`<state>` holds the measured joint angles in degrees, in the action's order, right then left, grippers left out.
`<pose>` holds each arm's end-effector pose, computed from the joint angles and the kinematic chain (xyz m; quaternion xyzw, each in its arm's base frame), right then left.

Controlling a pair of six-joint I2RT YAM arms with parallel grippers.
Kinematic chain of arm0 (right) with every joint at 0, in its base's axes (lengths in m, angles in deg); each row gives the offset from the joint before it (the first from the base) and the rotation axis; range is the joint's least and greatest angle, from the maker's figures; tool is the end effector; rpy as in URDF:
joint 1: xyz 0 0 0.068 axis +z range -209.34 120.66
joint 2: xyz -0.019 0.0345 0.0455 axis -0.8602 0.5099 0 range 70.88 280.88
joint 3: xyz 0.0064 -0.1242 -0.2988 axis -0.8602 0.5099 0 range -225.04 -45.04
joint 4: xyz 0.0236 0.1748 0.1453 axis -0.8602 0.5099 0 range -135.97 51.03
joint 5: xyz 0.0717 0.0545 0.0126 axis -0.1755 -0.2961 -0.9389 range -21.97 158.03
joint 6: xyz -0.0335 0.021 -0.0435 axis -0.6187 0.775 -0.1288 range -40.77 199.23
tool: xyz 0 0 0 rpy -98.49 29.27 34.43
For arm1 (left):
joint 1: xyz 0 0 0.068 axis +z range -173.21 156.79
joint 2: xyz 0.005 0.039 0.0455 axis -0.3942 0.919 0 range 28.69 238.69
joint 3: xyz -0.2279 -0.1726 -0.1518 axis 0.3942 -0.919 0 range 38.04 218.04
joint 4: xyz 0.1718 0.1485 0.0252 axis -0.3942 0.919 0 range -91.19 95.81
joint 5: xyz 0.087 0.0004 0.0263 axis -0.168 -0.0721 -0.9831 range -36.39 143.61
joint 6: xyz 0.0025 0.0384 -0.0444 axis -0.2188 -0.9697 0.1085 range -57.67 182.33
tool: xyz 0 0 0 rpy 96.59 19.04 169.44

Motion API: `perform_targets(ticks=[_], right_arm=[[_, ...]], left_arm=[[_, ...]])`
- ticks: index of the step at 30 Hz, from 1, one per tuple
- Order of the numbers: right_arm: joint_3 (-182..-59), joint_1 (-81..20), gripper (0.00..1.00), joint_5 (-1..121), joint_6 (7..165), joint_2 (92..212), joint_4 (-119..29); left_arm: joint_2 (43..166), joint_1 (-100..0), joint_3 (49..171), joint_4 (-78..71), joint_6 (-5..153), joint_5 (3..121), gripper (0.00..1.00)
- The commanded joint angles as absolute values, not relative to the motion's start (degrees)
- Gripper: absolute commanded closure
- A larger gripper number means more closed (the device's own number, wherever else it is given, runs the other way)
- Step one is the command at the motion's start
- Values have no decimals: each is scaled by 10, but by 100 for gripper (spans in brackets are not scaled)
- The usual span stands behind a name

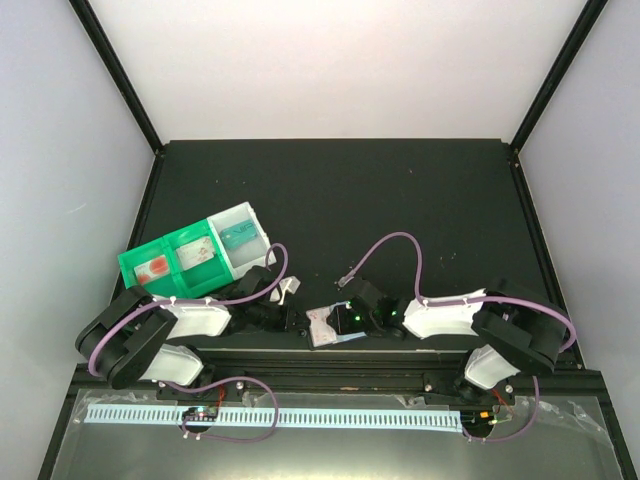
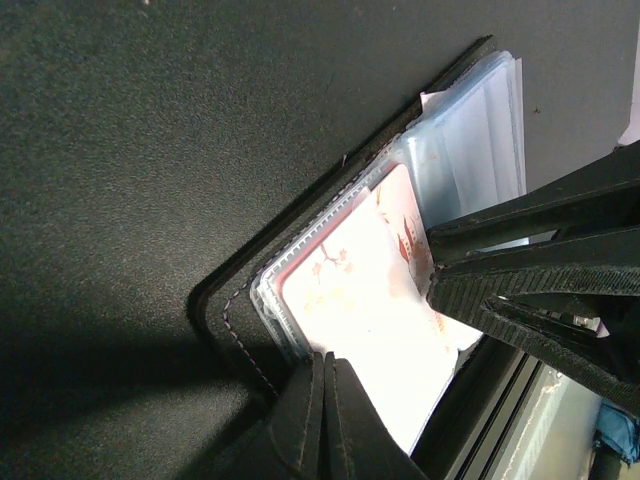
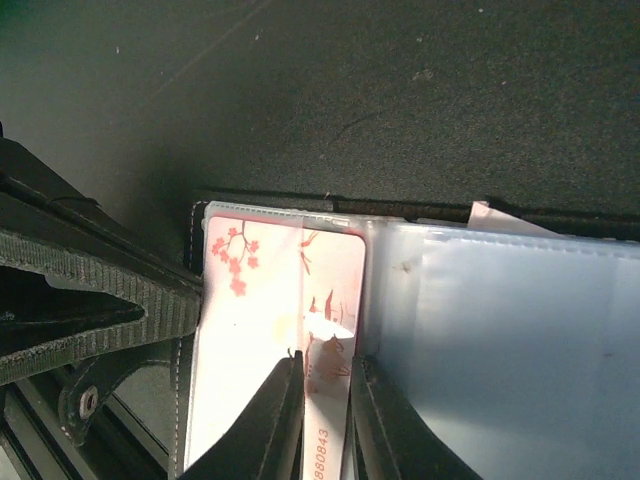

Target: Take the credit cards out of the card holder

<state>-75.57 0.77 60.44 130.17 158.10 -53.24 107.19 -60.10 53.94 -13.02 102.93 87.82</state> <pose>0.1174 0.2157 0.1990 -0.0978 0.9311 0.3204 0.1447 0.1261 -0.1247 0.1806 0.0695 0.9030 -0.4170 0.0769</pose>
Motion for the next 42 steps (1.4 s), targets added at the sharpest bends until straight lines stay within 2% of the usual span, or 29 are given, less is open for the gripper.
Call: perform_targets(ticks=[1,7,19,42], right_arm=[[-751,12,87,625,1303,1583,-532],[-727,11,99,618,1309,1559,-573],[-694,6,99,644,1311,1500,-584],[-669,-34,99,618,1294,1484,-581]], left_arm=[[1090,-605,549,-95,1006,841,98],[1084,-605,557,-80,1004,831,98],[1078,-605,550,-77,1011,822,98],[1090,-602,571,-54,987,787,98]])
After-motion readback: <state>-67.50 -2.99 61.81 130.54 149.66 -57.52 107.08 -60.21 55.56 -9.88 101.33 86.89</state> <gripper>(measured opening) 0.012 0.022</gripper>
